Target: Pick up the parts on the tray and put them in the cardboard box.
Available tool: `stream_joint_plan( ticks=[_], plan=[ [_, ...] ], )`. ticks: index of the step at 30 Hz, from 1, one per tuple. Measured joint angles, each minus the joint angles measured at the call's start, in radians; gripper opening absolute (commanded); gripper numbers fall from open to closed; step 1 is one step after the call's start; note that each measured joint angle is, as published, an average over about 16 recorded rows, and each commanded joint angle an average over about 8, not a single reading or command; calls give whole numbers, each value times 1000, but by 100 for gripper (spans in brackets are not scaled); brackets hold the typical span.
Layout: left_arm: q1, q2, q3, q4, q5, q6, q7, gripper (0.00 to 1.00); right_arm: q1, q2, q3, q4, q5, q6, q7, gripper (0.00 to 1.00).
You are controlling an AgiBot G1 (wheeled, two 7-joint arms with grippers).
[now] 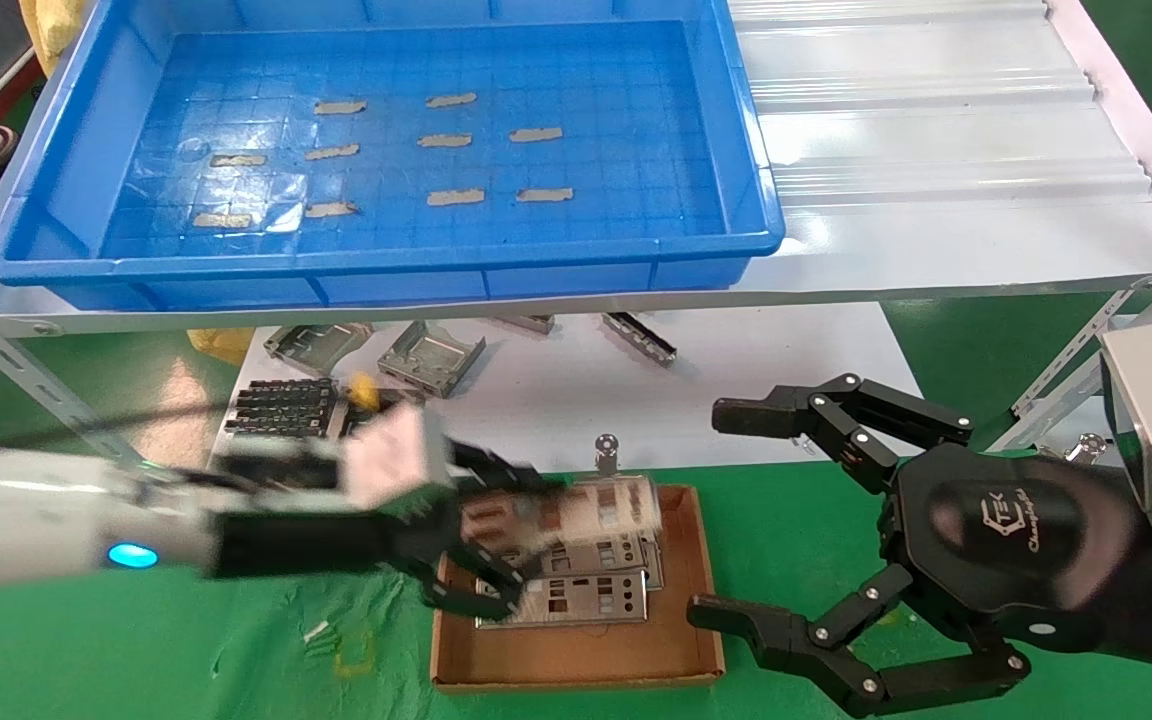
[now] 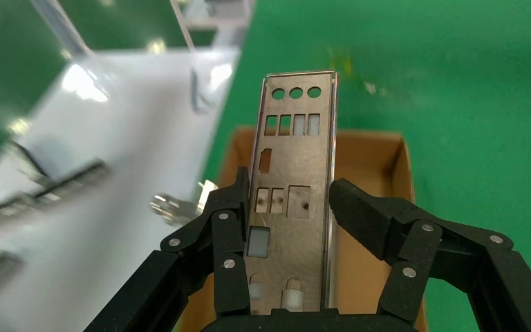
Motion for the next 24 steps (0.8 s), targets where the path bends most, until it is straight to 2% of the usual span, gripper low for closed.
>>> stream_joint_plan(
  ticks=[12, 14, 20, 22, 24],
  plan=[
    [9, 111, 142, -33, 286, -136, -204, 0, 0, 0, 0, 0, 0, 0, 0, 100],
    [5, 119, 156, -38, 318, -145, -241, 13, 0, 0, 0, 0, 0, 0, 0, 100],
    [-6, 131, 182, -56, 387, -163, -335, 87, 0, 0, 0, 0, 0, 0, 0, 100],
    [-7, 132, 186, -63, 402, -168, -358, 99, 0, 0, 0, 0, 0, 0, 0, 100],
    [-8, 133, 189, -70, 414, -172, -377, 100, 0, 0, 0, 0, 0, 0, 0, 100]
  ],
)
